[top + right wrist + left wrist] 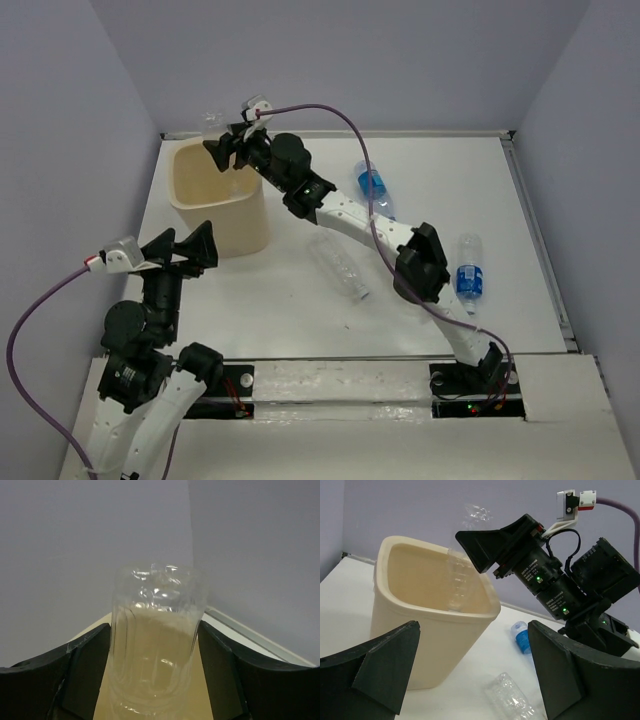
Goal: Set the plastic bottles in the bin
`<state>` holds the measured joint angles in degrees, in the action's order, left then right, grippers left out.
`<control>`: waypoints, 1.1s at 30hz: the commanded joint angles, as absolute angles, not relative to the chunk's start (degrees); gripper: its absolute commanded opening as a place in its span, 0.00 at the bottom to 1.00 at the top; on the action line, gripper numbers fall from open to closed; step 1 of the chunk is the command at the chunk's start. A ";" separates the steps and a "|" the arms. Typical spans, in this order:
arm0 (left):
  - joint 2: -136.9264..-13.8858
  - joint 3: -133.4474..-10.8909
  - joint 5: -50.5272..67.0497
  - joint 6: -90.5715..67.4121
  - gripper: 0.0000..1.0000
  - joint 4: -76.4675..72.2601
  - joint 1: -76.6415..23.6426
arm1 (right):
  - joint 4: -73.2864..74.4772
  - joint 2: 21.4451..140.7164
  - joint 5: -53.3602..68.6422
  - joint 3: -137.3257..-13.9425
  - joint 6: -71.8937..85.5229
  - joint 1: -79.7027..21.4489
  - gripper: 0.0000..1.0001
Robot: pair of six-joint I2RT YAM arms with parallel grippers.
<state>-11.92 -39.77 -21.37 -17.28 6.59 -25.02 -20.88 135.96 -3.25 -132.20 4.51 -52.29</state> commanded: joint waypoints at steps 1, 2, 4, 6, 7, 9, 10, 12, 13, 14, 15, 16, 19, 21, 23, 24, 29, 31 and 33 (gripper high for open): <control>-15.10 -40.60 -19.26 -17.84 0.99 3.43 -24.35 | -21.36 125.35 -0.44 -128.78 5.36 -52.73 0.78; -15.99 -41.13 -18.47 -17.93 0.99 3.69 -24.35 | -20.75 123.94 -0.44 -127.72 5.36 -52.73 0.80; -18.62 -42.88 -15.67 -18.81 0.99 4.13 -24.35 | -18.38 119.39 -0.44 -125.61 5.10 -52.73 0.84; -20.03 -43.68 -12.92 -20.12 0.99 3.87 -24.43 | -16.79 115.86 -0.44 -120.60 5.71 -52.21 0.86; -21.26 -44.38 -10.40 -21.17 0.99 3.61 -24.35 | -16.35 112.10 -0.53 -118.50 6.67 -51.60 0.86; -22.41 -44.91 -5.05 -23.97 0.99 2.90 -24.35 | -15.12 107.78 -0.53 -110.68 7.55 -50.28 0.84; -23.28 -45.00 -3.10 -24.95 0.99 2.38 -24.43 | -15.03 105.40 -0.96 -107.44 8.78 -49.66 0.83; -27.66 -44.48 4.52 -27.84 0.99 0.71 -24.43 | -14.24 97.59 -2.36 -97.24 10.27 -47.91 0.79; -27.69 -44.47 7.01 -27.86 0.99 0.44 -24.52 | -13.80 95.04 -2.37 -93.90 10.54 -47.38 0.78; -30.90 -43.60 9.38 -29.95 0.99 -2.61 -24.78 | -13.10 92.49 -4.11 -90.82 10.81 -47.37 0.78; -32.68 -43.25 12.36 -30.84 0.99 -3.51 -26.44 | -11.36 87.59 -5.35 -84.61 11.59 -46.50 0.77; -36.44 -43.24 12.31 -31.72 0.99 -3.95 -28.28 | -10.47 85.19 -7.45 -81.59 11.86 -45.80 0.77; -43.04 -43.77 -0.49 -31.64 0.99 -3.96 -40.36 | -7.48 76.48 -10.27 -70.45 14.05 -44.39 0.79; -46.39 -44.21 -12.15 -31.99 0.99 -3.87 -45.94 | -5.46 72.70 -10.90 -65.76 15.29 -43.86 0.81; -51.84 -44.91 -18.42 -34.43 0.99 -4.04 -50.35 | -3.18 68.04 -11.34 -60.50 16.43 -43.86 0.83; -53.42 -45.00 -20.28 -35.15 0.99 -4.48 -51.32 | -2.21 66.72 -11.51 -59.25 16.44 -43.86 0.83; -67.21 -47.02 -30.83 -39.02 0.99 -6.24 -56.15 | 3.25 57.95 -12.48 -53.27 18.98 -43.86 0.84; -72.56 -48.16 -33.83 -42.51 0.99 -5.45 -56.51 | 4.83 54.43 -12.92 -50.81 19.77 -43.86 0.85; -75.66 -48.69 -36.89 -44.46 0.99 -5.10 -56.51 | 6.93 52.48 -13.62 -49.49 19.86 -43.86 0.85</control>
<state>-71.20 -45.19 -25.17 -38.33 -2.96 -56.01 3.79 58.06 -11.11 -51.29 18.00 -43.90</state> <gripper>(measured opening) 0.989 0.847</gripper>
